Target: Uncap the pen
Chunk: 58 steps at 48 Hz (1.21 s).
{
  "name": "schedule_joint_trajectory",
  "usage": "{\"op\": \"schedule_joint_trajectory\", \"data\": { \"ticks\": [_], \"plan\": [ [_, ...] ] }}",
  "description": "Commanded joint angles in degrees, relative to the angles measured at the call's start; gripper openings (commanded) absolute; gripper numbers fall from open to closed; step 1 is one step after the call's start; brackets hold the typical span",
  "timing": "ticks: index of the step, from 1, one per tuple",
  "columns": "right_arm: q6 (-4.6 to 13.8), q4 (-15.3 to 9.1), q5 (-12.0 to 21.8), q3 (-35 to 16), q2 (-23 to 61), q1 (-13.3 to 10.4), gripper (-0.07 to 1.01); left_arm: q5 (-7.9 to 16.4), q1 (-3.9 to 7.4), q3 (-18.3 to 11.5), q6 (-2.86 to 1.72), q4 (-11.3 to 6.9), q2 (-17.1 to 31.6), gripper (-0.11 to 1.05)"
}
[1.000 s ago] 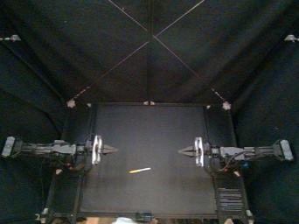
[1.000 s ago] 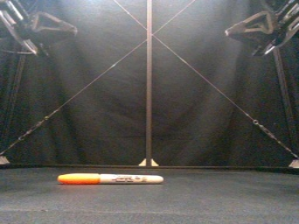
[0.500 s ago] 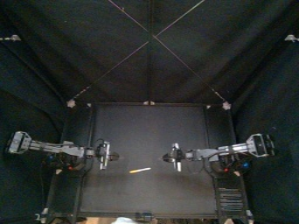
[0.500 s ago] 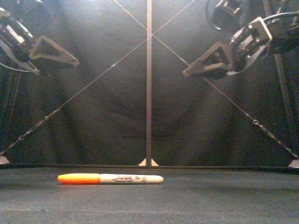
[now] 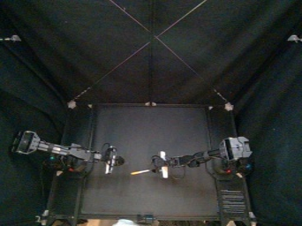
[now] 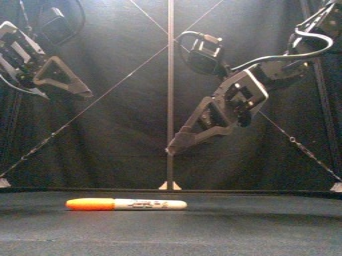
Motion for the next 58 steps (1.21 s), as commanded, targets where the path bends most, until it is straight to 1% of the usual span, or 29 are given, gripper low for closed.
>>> {"op": "schedule_joint_trajectory", "data": {
  "ticks": [1,10,12,13,14,16,25,27,31,35,40,50,51,55,56,58],
  "plan": [
    [-0.09,1.5,0.2,-2.4,0.6,0.1,0.85,-0.5,-0.26,-1.2,0.09,-0.44,0.0,0.50],
    [-0.09,2.9,2.1,-3.4,3.4,0.5,0.85,-0.5,-0.35,-1.3,0.09,-0.62,0.1,0.69],
    [-0.09,3.2,2.8,-3.8,4.0,0.5,0.85,-0.5,-0.35,-1.3,0.09,-0.62,0.1,0.71],
    [-0.09,3.3,3.2,-4.0,4.1,0.5,0.85,-0.5,-0.35,-1.4,0.18,-0.62,0.1,0.72],
    [-0.09,3.4,3.5,-4.1,4.3,0.6,0.85,-0.5,-0.35,-1.4,0.09,-0.62,0.1,0.73],
    [-0.09,3.6,4.1,-4.4,4.7,0.7,0.85,-0.5,-0.35,-1.4,0.18,-0.62,0.0,0.74],
    [-0.09,3.6,5.4,-5.4,6.1,1.3,0.85,-0.5,-0.35,-1.5,0.18,-0.62,0.1,0.75],
    [-0.09,3.6,5.8,-5.5,6.2,1.6,0.84,-0.5,-0.35,-1.5,0.09,-0.62,0.1,0.75],
    [-0.09,3.6,7.0,-5.7,6.9,1.9,0.84,-0.5,-0.26,-1.5,0.09,-1.41,0.1,0.75],
    [-0.09,3.6,8.0,-5.9,7.3,2.3,0.84,-0.5,0.09,-1.6,0.26,-2.11,0.1,0.75],
    [-0.09,3.6,8.5,-6.2,7.8,2.6,0.79,-0.5,0.44,-1.6,0.26,-2.20,0.1,0.75],
    [-0.09,3.6,8.7,-6.5,8.0,2.4,0.61,-0.5,0.62,-2.4,0.26,-2.20,0.1,0.75],
    [-0.09,3.6,8.7,-6.5,7.9,2.4,0.59,-0.6,0.70,-2.5,0.35,-2.20,0.1,0.75],
    [-0.09,3.7,8.7,-6.5,7.3,2.3,0.55,-0.7,0.88,-3.0,0.35,-2.20,0.1,0.75],
    [-0.09,3.7,8.7,-6.5,7.0,2.3,0.55,-0.8,0.97,-3.1,0.26,-2.20,0.2,0.75],
    [-0.09,3.7,8.7,-6.5,6.2,2.2,0.54,-1.3,1.05,-3.3,0.26,-2.20,0.3,0.75]
  ]
}}
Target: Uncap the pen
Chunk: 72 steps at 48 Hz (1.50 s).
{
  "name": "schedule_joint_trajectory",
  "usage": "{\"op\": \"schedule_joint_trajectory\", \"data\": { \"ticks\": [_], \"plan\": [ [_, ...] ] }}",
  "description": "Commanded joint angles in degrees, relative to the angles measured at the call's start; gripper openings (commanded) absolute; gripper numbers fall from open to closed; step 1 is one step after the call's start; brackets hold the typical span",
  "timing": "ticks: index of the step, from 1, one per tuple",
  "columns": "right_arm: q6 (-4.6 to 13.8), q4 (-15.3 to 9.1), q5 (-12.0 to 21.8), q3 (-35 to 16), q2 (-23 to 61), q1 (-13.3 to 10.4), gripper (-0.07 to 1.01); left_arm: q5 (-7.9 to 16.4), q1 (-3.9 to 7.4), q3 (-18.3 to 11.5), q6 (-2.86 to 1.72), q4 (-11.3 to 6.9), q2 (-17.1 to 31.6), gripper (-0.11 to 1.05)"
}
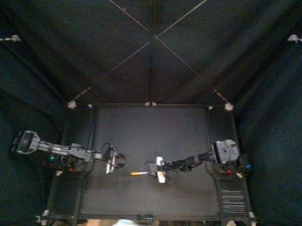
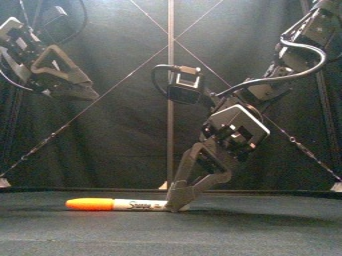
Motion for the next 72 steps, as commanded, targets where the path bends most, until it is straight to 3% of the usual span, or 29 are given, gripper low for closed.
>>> {"op": "schedule_joint_trajectory", "data": {
  "ticks": [1,8,13,18,28,36,47,54,60,72],
  "plan": [
    [-0.18,0.1,-0.2,-0.9,-3.4,-0.4,0.54,-1.6,0.44,-1.9,0.09,-0.09,0.4,0.75],
    [-0.62,-0.7,-0.2,-0.6,-8.1,-2.5,0.54,-4.0,0.35,-3.4,0.18,-0.26,1.8,0.75],
    [-0.70,-1.8,-0.2,-0.4,-12.1,-4.2,0.54,-4.5,0.53,-4.3,0.35,-0.26,3.3,0.75],
    [-0.70,-3.3,-0.3,-0.3,-15.5,-5.5,0.54,-4.7,0.88,-4.7,0.09,-0.26,4.4,0.75],
    [-0.70,-6.6,-1.1,-0.1,-19.7,-8.0,0.54,-5.1,0.62,-5.7,0.09,-0.26,5.0,0.75],
    [-0.62,-8.1,-1.9,0.0,-20.9,-8.2,0.54,-5.1,2.02,-5.6,0.09,-0.53,4.9,0.75],
    [-0.53,-8.2,-1.9,-0.1,-21.1,-8.2,0.54,-5.1,4.57,-5.6,0.35,-0.44,4.9,0.75],
    [-0.62,-8.2,-1.9,0.0,-21.4,-8.3,0.54,-5.2,4.48,-5.4,0.26,-0.53,5.0,0.75],
    [-0.70,-8.2,-2.0,0.1,-21.8,-8.6,0.54,-5.1,4.22,-4.9,-0.09,-0.53,4.9,0.75],
    [-0.70,-8.2,-2.0,0.3,-22.4,-9.1,0.54,-5.1,4.22,-4.7,-0.09,-0.62,4.9,0.75]
  ]
}}
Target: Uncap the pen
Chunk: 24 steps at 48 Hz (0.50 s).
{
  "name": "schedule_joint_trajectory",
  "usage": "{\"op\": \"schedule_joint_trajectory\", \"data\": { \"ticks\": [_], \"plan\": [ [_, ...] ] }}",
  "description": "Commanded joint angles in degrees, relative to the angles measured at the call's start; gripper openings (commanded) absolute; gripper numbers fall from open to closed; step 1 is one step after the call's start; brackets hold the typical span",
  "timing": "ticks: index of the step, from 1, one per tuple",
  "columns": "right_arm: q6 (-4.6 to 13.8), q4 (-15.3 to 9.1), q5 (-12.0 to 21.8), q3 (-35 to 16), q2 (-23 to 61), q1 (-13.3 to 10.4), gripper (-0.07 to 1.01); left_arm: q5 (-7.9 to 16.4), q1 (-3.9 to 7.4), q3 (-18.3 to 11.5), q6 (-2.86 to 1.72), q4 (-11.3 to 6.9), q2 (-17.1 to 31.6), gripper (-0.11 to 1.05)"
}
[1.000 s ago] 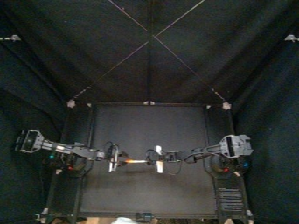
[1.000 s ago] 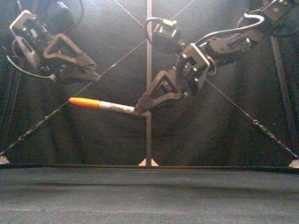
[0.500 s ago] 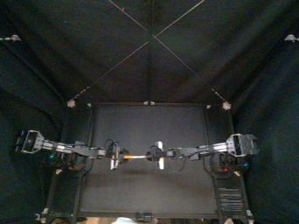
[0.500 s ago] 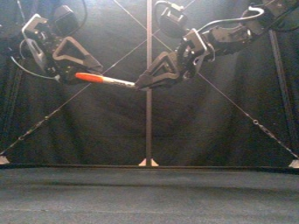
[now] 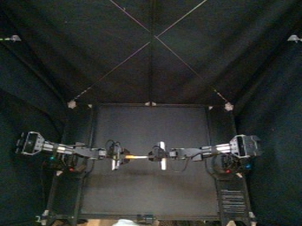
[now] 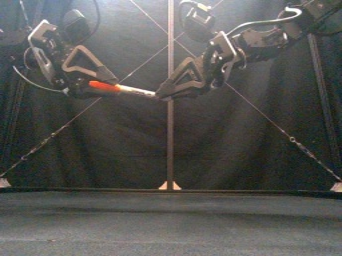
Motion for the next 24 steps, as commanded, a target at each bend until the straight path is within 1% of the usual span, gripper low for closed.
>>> {"op": "schedule_joint_trajectory", "data": {
  "ticks": [1,2,4,10,18,23,24],
  "plan": [
    [0.00,-0.1,-0.6,-0.5,-2.6,-0.3,0.54,-0.5,-0.09,-0.7,-0.09,-0.09,-0.2,0.74],
    [0.00,-0.1,-0.6,-0.4,-2.5,-0.3,0.54,-0.5,-0.09,-0.7,0.00,-0.09,-0.2,0.73],
    [0.00,-0.1,-0.6,-0.4,-2.6,-0.3,0.54,-0.5,0.00,-0.7,-0.09,-0.09,-0.2,0.73],
    [0.00,-0.1,-0.6,-0.3,-2.6,-0.3,0.54,-0.5,0.18,-0.7,0.00,-0.09,-0.2,0.67],
    [0.00,0.0,-0.6,0.0,-3.0,-0.4,0.54,-0.5,0.26,-0.7,0.00,-0.09,-0.4,0.48],
    [0.00,0.0,-0.6,0.4,-3.4,-0.3,0.54,-0.5,0.09,-0.6,0.00,-0.09,-0.5,0.41],
    [0.00,-0.1,-0.5,0.4,-3.6,-0.3,0.54,-0.4,0.00,-0.6,0.09,-0.09,-0.6,0.41]
  ]
}}
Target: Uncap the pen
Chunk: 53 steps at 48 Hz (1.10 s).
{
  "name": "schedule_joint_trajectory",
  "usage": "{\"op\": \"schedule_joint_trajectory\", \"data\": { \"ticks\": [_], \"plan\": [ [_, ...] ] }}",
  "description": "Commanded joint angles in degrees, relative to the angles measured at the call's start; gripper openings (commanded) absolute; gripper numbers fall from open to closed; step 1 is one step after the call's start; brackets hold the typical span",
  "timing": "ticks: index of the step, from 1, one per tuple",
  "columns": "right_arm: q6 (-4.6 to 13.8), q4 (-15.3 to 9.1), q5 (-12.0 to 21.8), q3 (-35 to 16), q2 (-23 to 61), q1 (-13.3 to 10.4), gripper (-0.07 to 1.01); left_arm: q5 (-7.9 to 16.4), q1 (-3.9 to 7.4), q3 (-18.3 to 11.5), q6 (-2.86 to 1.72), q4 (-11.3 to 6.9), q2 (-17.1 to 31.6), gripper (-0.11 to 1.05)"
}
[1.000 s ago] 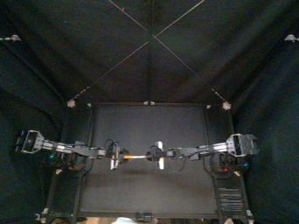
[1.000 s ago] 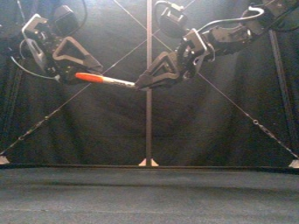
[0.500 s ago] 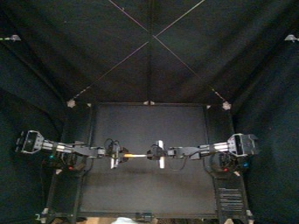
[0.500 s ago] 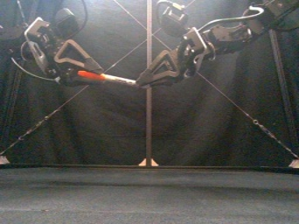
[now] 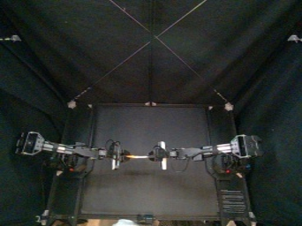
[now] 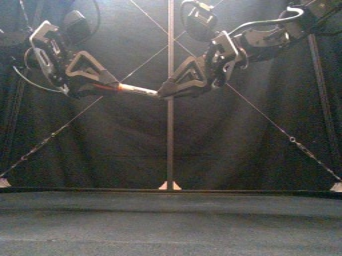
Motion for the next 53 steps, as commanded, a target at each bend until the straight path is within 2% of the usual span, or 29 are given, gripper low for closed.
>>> {"op": "schedule_joint_trajectory", "data": {
  "ticks": [1,21,38,53],
  "plan": [
    [-0.09,0.0,-0.5,0.0,-3.0,-0.4,0.54,-0.4,-0.18,-0.6,0.09,0.00,-0.6,0.41],
    [0.09,0.4,-0.6,4.7,-7.9,-0.8,0.54,-0.4,-0.26,1.9,0.09,0.00,-4.0,0.41],
    [0.26,0.9,-3.6,9.5,-11.9,-1.6,0.54,-0.2,-0.26,4.4,0.00,0.00,-9.4,0.41],
    [0.26,0.9,-4.0,10.4,-12.4,-1.6,0.54,0.0,-0.26,6.0,0.00,0.00,-11.9,0.41]
  ]
}}
